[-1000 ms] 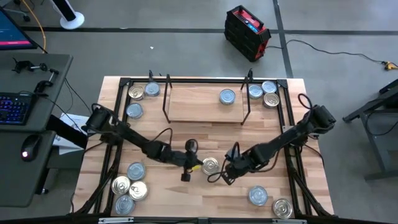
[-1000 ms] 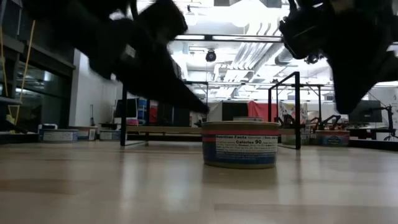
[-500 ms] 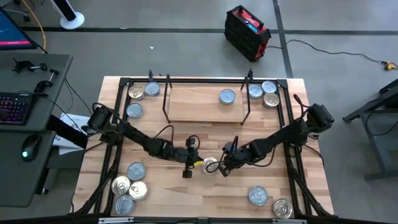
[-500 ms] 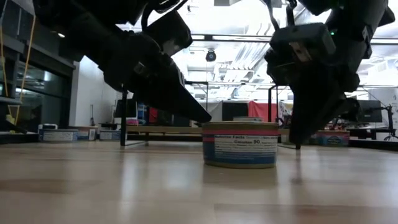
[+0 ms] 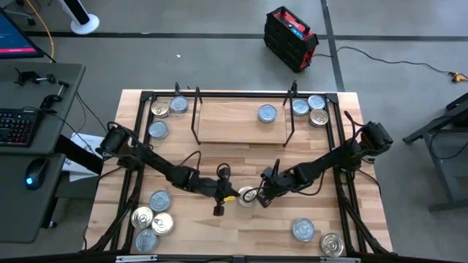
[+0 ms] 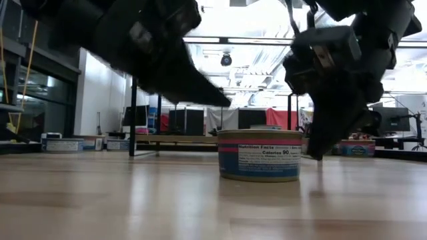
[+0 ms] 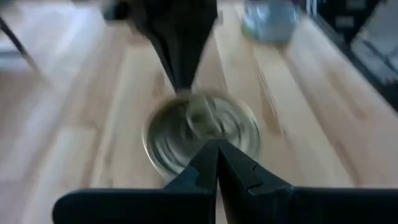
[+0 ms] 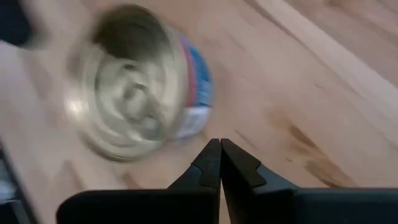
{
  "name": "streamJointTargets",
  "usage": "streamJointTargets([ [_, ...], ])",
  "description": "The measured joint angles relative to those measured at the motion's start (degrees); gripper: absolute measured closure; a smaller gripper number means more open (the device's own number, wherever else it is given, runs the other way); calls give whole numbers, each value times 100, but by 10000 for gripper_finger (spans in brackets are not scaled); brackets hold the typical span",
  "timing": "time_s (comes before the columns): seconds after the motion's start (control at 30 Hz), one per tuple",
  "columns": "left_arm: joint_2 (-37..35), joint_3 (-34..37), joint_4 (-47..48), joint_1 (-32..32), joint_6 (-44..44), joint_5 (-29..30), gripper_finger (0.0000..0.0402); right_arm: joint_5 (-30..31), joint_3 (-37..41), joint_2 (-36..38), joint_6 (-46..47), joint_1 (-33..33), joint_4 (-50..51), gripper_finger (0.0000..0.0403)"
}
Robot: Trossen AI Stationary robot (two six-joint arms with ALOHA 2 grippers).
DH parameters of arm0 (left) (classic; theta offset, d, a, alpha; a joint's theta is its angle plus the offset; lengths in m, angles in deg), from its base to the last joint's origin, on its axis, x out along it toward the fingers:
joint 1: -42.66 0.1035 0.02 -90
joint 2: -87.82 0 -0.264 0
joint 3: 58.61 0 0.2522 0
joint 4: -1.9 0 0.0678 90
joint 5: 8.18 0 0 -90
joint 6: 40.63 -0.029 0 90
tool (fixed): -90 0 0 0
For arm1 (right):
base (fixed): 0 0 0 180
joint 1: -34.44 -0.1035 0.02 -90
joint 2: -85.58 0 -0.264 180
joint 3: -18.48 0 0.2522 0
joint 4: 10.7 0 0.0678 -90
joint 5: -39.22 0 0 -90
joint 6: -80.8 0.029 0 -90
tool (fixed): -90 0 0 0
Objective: Stack canned seafood by type on shelf
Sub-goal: Put the blue-pink tuna can on the shelf
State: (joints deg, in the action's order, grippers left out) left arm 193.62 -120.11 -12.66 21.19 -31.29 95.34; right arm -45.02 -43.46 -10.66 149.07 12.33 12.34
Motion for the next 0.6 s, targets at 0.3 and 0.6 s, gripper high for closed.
streamJointTargets([
  [0.3,252,-8,-23,10,-1,-214,401,-26,-2,-273,243,-4,-592,403],
  [0.6,343,-17,24,-23,3,-219,401,-53,-209,-286,344,-7,-688,403],
])
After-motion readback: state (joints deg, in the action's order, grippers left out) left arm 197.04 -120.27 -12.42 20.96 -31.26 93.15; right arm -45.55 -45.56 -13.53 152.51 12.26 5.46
